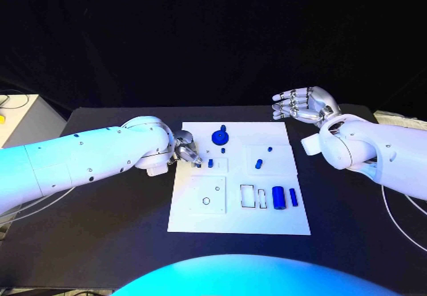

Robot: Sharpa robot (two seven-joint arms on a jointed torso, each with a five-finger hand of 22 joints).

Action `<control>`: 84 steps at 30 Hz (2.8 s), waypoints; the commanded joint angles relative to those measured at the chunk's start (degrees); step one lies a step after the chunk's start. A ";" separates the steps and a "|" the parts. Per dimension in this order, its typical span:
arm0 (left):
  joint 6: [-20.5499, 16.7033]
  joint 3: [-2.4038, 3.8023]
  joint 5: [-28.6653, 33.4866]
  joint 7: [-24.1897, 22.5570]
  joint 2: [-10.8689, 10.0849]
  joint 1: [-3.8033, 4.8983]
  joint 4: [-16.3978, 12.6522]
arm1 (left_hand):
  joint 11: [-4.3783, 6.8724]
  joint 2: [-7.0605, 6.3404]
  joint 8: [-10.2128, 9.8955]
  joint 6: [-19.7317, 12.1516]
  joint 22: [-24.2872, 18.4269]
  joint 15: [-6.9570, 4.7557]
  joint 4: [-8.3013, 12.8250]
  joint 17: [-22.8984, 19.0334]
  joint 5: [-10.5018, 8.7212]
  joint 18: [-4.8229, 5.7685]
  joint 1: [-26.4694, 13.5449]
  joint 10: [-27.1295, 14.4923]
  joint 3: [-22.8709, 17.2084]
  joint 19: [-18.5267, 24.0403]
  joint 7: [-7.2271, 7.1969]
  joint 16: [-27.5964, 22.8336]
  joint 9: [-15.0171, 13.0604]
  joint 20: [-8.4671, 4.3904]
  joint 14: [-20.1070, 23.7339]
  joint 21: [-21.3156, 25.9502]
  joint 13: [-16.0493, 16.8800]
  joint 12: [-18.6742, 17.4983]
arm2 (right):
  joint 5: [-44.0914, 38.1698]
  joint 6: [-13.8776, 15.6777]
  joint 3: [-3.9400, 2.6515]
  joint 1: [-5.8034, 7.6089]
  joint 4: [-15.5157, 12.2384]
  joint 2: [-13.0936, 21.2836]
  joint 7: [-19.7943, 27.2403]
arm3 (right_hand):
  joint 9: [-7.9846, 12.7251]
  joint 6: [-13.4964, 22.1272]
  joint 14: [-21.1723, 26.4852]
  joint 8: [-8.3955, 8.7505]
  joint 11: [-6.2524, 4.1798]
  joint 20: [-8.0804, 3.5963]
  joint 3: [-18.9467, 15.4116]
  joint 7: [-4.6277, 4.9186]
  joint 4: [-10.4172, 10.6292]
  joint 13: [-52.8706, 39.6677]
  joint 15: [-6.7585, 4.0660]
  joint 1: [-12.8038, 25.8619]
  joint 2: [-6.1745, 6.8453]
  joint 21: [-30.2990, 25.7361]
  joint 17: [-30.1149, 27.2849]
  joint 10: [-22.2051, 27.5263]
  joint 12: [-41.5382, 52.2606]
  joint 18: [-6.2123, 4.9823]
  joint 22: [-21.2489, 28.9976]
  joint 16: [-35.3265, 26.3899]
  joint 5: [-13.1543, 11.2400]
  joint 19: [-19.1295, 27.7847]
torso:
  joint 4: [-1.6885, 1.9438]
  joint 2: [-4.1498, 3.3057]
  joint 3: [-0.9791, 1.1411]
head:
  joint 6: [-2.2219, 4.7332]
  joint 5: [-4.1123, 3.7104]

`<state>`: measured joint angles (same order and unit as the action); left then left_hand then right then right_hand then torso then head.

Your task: Assemble the parts on the task board

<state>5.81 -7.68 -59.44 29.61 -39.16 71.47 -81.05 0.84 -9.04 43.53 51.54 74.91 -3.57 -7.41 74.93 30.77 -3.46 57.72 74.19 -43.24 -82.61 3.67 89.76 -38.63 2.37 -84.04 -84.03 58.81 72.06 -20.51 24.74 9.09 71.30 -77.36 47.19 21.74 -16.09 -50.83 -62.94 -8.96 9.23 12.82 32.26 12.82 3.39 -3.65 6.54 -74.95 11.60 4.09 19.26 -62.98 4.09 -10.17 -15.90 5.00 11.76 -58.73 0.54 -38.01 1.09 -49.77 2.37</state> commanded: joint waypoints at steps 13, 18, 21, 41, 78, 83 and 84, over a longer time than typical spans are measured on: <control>3.41 -0.22 0.78 0.61 1.25 -0.15 0.52 | 0.08 -0.04 0.17 0.15 5.70 -0.56 11.97 15.07 -0.13 0.80 -0.68 0.67 -11.34 -0.09 -0.33 0.24 0.09 -0.07 -5.96 -0.21 0.52 0.56 | -0.44 -0.70 -0.01 -0.03 -0.06 -0.03 0.56 | 0.11 -0.14 -0.26 0.33 0.33 0.04 0.07 0.17 -0.14 0.06 0.32 0.25 -0.22 -0.24 -0.23 0.30 -0.31 -0.27 0.29 -0.26 0.17 -0.22 | 0.02 0.04 0.03 | -0.23 -0.15; 3.34 -0.24 0.76 0.67 1.42 -0.15 0.87 | 0.13 0.04 0.30 0.20 5.62 -0.59 11.86 15.07 -0.27 0.78 -0.88 0.77 -10.93 -0.03 -0.40 0.24 0.11 -0.08 -5.96 -0.15 0.52 0.56 | -0.43 -0.70 -0.01 -0.03 -0.04 -0.05 0.56 | 0.11 -0.14 -0.26 0.33 0.33 0.04 0.07 0.17 -0.14 0.06 0.32 0.25 -0.22 -0.24 -0.23 0.30 -0.31 -0.27 0.29 -0.26 0.17 -0.22 | 0.00 0.05 0.02 | -0.23 -0.19; 3.03 -0.25 0.76 0.69 1.53 -0.15 1.15 | 0.24 0.47 0.52 0.06 5.58 -0.65 11.45 15.07 -0.79 0.78 -1.22 1.01 -9.69 -0.01 -0.51 0.24 0.20 -0.12 -5.96 -0.06 0.66 0.62 | -0.42 -0.70 -0.01 -0.03 -0.04 -0.05 0.55 | 0.11 -0.14 -0.26 0.33 0.33 0.04 0.07 0.17 -0.14 0.06 0.32 0.25 -0.22 -0.24 -0.23 0.30 -0.31 -0.27 0.29 -0.26 0.17 -0.22 | -0.02 0.04 0.01 | -0.23 -0.20; 3.93 -0.27 0.77 1.24 1.57 -0.15 2.31 | 0.75 -0.93 1.00 -0.31 5.07 -1.06 5.74 15.07 -2.64 0.73 -3.40 0.93 4.72 0.08 -1.40 0.24 2.03 -0.48 -5.96 0.68 0.90 0.48 | -0.39 -0.67 -0.01 -0.04 -0.06 0.05 0.51 | 0.14 -0.14 -0.28 0.37 0.34 0.06 0.03 0.19 -0.12 0.06 0.33 0.31 -0.21 -0.25 -0.31 0.32 -0.31 -0.27 0.40 -0.28 0.15 -0.23 | 0.02 0.10 -0.07 | -0.23 -0.29; 1.87 0.72 1.57 0.47 -1.24 -0.34 -0.39 | 0.54 -2.49 0.59 1.01 4.84 -0.88 -6.76 15.07 -13.81 0.67 -1.72 0.78 19.64 0.10 -1.21 0.24 5.14 -0.35 -5.96 1.14 1.10 0.38 | -0.39 -0.78 -0.01 -0.32 -0.05 0.15 0.51 | 0.22 -0.07 -0.23 0.50 0.39 0.09 0.02 0.25 -0.14 0.07 0.37 0.29 -0.24 -0.27 -0.52 0.46 -0.34 -0.26 0.68 -0.37 0.10 -0.23 | 0.00 0.04 -0.04 | -0.18 -0.68; 1.66 2.90 6.73 -1.15 -2.37 -0.89 -1.36 | 0.50 -2.69 0.56 0.80 4.60 -0.87 -7.22 15.07 -13.98 0.60 -1.53 0.56 20.04 0.28 -1.15 0.24 5.21 -0.35 -5.96 1.32 0.77 0.16 | -0.39 -0.98 -0.01 -0.42 0.03 0.14 0.40 | 0.23 -0.07 -0.23 0.52 0.40 0.09 0.03 0.26 -0.15 0.07 0.38 0.27 -0.25 -0.28 -0.56 0.49 -0.34 -0.26 0.72 -0.38 0.08 -0.22 | -0.03 0.05 -0.06 | 0.19 -0.86; 1.62 3.20 7.96 -1.56 -2.57 -0.93 -1.46 | 0.49 -2.77 0.56 0.74 4.55 -0.85 -7.38 15.07 -14.04 0.59 -1.44 0.48 20.17 0.32 -1.13 0.24 5.23 -0.35 -5.96 1.36 0.66 0.09 | -0.39 -1.00 -0.01 -0.43 0.04 0.14 0.39 | 0.23 -0.07 -0.23 0.52 0.40 0.09 0.03 0.26 -0.15 0.07 0.38 0.27 -0.25 -0.28 -0.56 0.49 -0.34 -0.26 0.72 -0.38 0.08 -0.22 | 0.00 0.07 -0.05 | 0.19 -0.87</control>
<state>7.76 -4.69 -56.69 30.03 -41.54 70.61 -82.19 1.32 -11.83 44.23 52.12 74.93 -4.40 -14.41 74.91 16.94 -3.46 55.73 75.07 -22.99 -82.50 2.43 89.75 -33.46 2.26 -84.05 -82.88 59.60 72.48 -20.51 24.70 9.09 70.93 -77.32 47.33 21.74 -15.92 -50.82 -63.15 -8.73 9.44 12.82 32.26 12.80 3.39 -3.65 6.75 -74.95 11.60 4.09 18.79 -62.77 4.09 -10.17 -15.27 5.00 11.76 -58.73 0.52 -37.95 1.04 -49.71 1.57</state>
